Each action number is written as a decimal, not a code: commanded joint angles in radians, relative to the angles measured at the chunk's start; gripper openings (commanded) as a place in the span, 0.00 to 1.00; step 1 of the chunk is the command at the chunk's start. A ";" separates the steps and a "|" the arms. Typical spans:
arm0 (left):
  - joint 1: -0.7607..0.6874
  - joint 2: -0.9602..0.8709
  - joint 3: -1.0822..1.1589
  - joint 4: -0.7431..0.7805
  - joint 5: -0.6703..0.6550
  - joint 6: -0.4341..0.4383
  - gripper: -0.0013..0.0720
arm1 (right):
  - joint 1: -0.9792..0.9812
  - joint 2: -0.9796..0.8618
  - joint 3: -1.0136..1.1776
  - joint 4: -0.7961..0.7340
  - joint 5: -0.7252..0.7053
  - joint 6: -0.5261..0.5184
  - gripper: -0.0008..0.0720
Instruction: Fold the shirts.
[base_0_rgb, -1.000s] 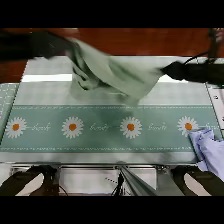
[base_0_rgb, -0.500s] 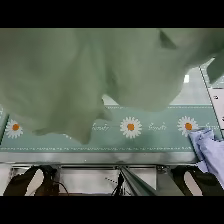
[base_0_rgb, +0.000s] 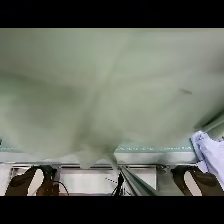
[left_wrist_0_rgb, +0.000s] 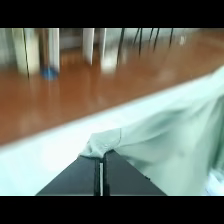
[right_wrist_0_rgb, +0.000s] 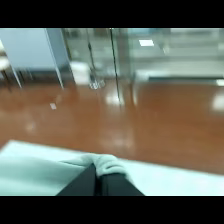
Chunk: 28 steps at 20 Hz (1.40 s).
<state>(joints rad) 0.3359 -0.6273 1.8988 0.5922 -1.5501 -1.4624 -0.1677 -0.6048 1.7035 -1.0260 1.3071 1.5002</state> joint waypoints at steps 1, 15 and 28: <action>0.002 0.008 -0.075 0.067 -0.167 -0.099 0.04 | -0.001 -0.066 0.037 -0.059 0.202 0.003 0.06; 0.000 -0.185 -0.921 0.067 0.243 0.148 0.05 | 0.230 -0.948 0.037 -0.106 -0.243 -0.049 0.06; -0.137 -0.787 -0.949 -0.005 0.440 0.224 0.05 | 0.220 -1.170 0.038 -0.103 -0.153 -0.002 0.23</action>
<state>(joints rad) 0.2379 -1.3228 0.9516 0.6540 -1.1393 -1.2442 0.0551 -1.7630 1.7401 -1.1530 1.0794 1.5036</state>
